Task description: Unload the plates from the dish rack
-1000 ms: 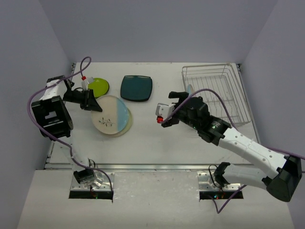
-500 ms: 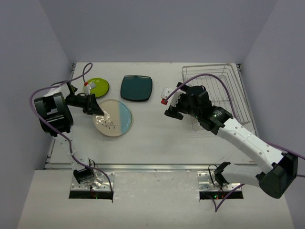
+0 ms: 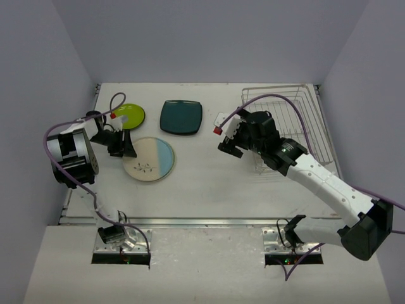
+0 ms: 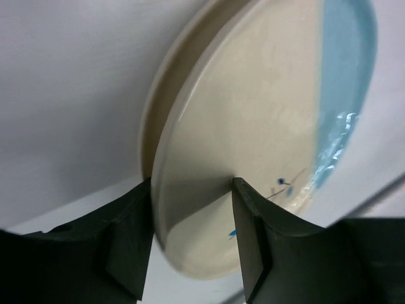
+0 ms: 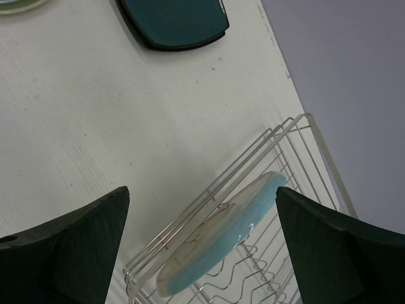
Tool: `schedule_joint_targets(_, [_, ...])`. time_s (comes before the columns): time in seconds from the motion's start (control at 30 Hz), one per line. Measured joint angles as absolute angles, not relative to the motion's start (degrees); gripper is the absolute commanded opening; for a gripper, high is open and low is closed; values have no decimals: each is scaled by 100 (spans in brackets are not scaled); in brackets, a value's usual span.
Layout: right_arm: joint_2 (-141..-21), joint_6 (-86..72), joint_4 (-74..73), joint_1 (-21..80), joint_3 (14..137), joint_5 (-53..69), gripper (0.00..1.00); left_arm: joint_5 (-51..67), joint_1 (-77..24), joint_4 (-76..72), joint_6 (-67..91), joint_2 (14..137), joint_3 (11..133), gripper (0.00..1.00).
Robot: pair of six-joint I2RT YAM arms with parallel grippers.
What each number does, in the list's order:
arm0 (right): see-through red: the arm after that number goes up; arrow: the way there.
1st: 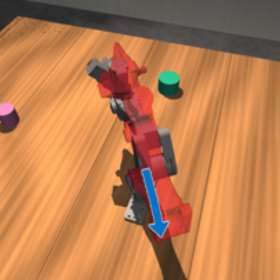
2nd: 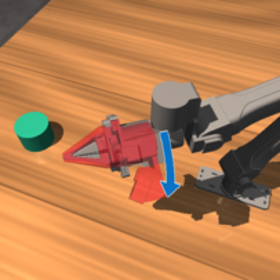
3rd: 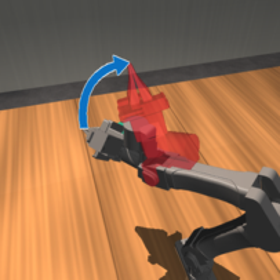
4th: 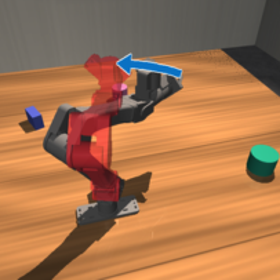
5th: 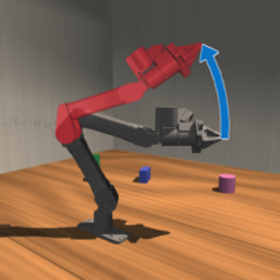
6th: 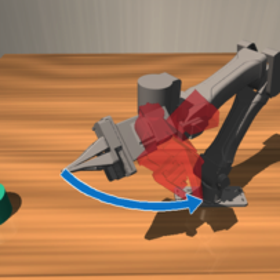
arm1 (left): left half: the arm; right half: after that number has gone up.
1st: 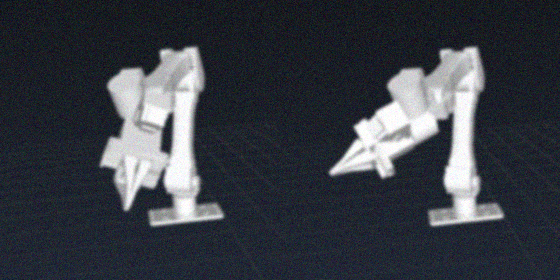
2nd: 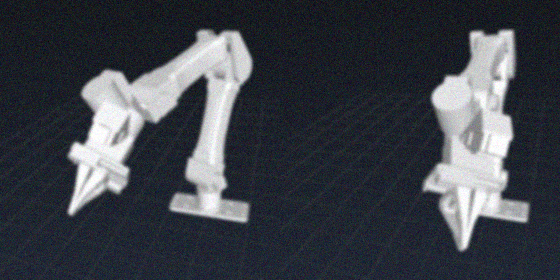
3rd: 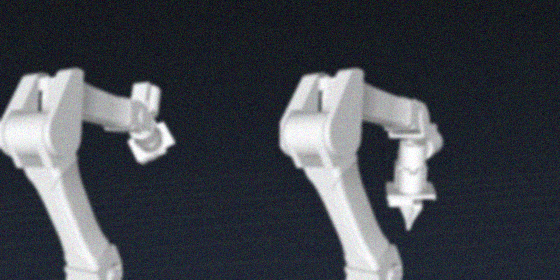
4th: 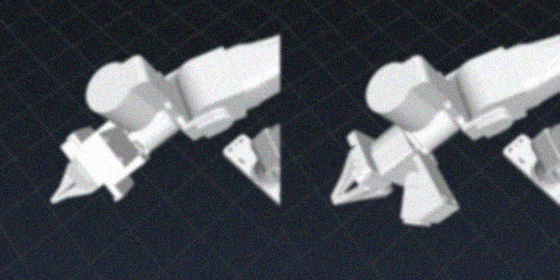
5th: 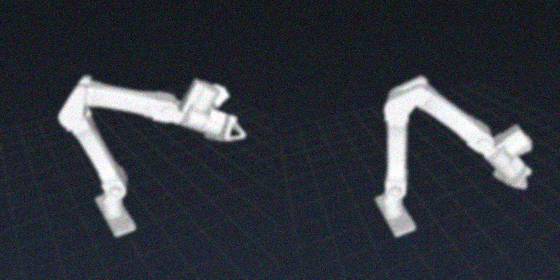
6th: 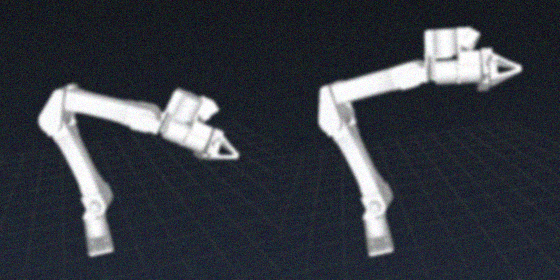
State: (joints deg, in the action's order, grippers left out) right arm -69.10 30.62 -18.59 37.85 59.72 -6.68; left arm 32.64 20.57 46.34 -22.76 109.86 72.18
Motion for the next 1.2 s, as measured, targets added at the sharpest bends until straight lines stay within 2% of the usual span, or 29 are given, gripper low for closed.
schedule_joint_targets(0.13, [-6989,2795,-1881,3698,6065,-790,99,2663,1871,4051,-2115,10745,6961,60])
schedule_joint_targets(0.3, [-7165,2118,-2197,3329,6388,-856,99,2091,1671,3634,-2085,10453,6709,61])
schedule_joint_targets(0.43, [-7452,1354,-2625,2578,6911,-717,99,1810,1534,3472,-2108,10237,6559,62])
schedule_joint_targets(0.5, [-7605,937,-2833,2144,7154,-569,99,1567,1473,3411,-2149,10113,6510,72])
schedule_joint_targets(0.57, [-7738,578,-3029,1762,7315,-435,99,1388,1437,3381,-2183,9948,6506,76])
schedule_joint_targets(0.77, [-7918,22,-3418,1430,7426,-89,98,1073,1319,3323,-2218,9328,6523,77])
schedule_joint_targets(0.87, [-8005,-133,-3497,1419,7514,77,92,943,1145,3271,-2224,8909,6525,77])
schedule_joint_targets(1.0, [-8173,-307,-3525,1391,7709,151,86,659,599,3073,-2253,8165,6524,79])
schedule_joint_targets(1.2, [-8627,-471,-3545,1383,8000,95,84,441,25,2881,-2259,7580,6590,79])
